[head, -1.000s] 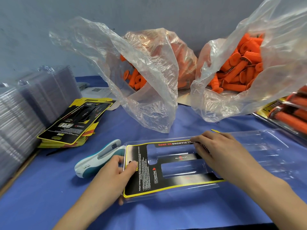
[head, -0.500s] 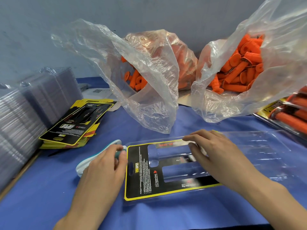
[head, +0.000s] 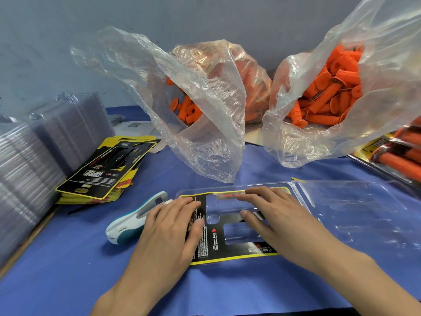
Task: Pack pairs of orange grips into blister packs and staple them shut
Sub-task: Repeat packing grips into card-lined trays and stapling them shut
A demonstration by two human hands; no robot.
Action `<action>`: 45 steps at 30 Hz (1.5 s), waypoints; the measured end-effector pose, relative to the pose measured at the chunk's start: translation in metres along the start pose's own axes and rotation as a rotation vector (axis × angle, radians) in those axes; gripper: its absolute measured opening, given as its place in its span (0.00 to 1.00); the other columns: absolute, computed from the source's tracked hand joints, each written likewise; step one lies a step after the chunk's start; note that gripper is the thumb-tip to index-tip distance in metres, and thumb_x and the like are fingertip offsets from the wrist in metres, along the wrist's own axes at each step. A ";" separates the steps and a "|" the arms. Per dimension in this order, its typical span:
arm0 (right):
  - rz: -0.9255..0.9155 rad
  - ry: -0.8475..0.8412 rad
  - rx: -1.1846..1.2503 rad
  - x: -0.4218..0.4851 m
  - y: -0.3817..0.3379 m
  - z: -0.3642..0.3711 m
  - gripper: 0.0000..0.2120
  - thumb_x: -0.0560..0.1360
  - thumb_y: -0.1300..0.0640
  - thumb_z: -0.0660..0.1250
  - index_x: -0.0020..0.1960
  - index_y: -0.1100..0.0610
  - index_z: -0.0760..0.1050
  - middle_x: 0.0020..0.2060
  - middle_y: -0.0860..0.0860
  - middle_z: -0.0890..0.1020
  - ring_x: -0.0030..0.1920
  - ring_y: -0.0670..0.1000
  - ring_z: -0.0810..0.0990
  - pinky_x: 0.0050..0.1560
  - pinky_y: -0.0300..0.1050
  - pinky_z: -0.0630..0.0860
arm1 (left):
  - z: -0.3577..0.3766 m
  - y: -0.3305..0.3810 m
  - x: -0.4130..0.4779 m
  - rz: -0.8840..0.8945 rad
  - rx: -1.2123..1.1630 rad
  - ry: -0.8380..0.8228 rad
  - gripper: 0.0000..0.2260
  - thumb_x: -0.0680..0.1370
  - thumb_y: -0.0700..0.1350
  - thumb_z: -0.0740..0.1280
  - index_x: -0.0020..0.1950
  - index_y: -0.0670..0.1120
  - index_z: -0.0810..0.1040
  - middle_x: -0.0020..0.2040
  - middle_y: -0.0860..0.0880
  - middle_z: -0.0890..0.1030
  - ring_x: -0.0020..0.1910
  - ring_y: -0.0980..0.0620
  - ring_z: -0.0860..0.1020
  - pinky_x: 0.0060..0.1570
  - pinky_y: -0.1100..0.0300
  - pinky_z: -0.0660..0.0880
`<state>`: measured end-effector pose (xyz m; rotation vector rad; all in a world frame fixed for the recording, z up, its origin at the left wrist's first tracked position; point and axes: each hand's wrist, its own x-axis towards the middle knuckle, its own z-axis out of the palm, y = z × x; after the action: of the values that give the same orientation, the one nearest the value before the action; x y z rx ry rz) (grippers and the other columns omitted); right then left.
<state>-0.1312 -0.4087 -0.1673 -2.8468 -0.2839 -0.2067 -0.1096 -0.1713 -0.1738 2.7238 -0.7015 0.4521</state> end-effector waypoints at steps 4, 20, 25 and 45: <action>0.015 0.003 -0.017 -0.001 0.003 0.000 0.22 0.81 0.40 0.49 0.73 0.40 0.64 0.70 0.38 0.66 0.69 0.46 0.64 0.70 0.39 0.56 | 0.000 -0.001 0.000 0.026 0.081 -0.052 0.20 0.80 0.54 0.52 0.62 0.48 0.78 0.62 0.53 0.79 0.61 0.51 0.77 0.64 0.54 0.64; 0.009 -0.006 -0.039 -0.001 0.006 -0.001 0.23 0.81 0.39 0.47 0.74 0.40 0.62 0.72 0.37 0.63 0.72 0.45 0.59 0.72 0.39 0.55 | 0.000 -0.009 0.002 0.128 0.177 -0.088 0.20 0.81 0.51 0.52 0.66 0.47 0.76 0.64 0.52 0.78 0.64 0.53 0.76 0.66 0.51 0.62; -0.003 0.019 -0.024 -0.001 0.009 -0.002 0.22 0.82 0.41 0.50 0.74 0.42 0.64 0.71 0.39 0.66 0.71 0.47 0.61 0.71 0.40 0.57 | -0.001 -0.009 0.003 0.131 0.132 0.004 0.19 0.80 0.50 0.53 0.63 0.46 0.79 0.62 0.50 0.79 0.68 0.47 0.74 0.66 0.49 0.64; -0.389 0.196 -0.280 -0.063 0.025 -0.014 0.10 0.76 0.42 0.67 0.50 0.47 0.77 0.43 0.45 0.75 0.40 0.50 0.73 0.43 0.42 0.67 | 0.017 0.037 -0.003 0.628 0.083 0.149 0.07 0.76 0.42 0.65 0.49 0.49 0.82 0.43 0.50 0.79 0.37 0.47 0.77 0.38 0.53 0.77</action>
<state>-0.1887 -0.4470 -0.1706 -2.9804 -0.8240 -0.6451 -0.1272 -0.2071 -0.1829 2.4558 -1.5218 0.8218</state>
